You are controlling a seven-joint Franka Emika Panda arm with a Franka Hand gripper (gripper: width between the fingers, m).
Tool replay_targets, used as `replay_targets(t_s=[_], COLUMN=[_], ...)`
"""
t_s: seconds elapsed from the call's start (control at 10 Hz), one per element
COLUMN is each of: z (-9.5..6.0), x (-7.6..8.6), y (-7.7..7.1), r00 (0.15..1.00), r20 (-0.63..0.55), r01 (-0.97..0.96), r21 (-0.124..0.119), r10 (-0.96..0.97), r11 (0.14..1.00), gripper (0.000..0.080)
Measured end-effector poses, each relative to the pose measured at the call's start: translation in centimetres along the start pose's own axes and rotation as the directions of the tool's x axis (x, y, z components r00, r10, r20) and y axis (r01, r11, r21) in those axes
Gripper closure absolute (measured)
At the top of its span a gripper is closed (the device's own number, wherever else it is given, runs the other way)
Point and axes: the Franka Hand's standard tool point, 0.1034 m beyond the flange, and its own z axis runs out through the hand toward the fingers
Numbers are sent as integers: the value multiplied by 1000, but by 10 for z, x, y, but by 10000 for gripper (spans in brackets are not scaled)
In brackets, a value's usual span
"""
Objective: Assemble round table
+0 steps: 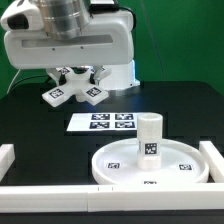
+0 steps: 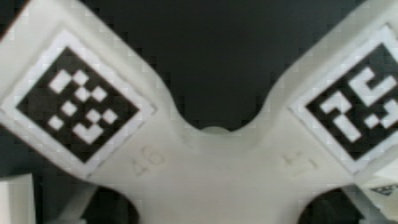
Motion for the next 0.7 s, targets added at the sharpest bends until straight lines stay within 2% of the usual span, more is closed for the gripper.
replay_targets(t_s=[0.2, 0.4, 0.6, 0.7], z=[2, 1, -17, -22], x=[4, 9, 25, 21], y=[4, 5, -24, -46], r00=[990, 959, 918, 930], r20=[-143, -285, -392, -368], r01=[1, 2, 26, 8], r21=[-16, -44, -75, -50], r10=[-3, -15, -54, -26], r11=[1000, 999, 997, 999], gripper=[357, 357, 357, 357])
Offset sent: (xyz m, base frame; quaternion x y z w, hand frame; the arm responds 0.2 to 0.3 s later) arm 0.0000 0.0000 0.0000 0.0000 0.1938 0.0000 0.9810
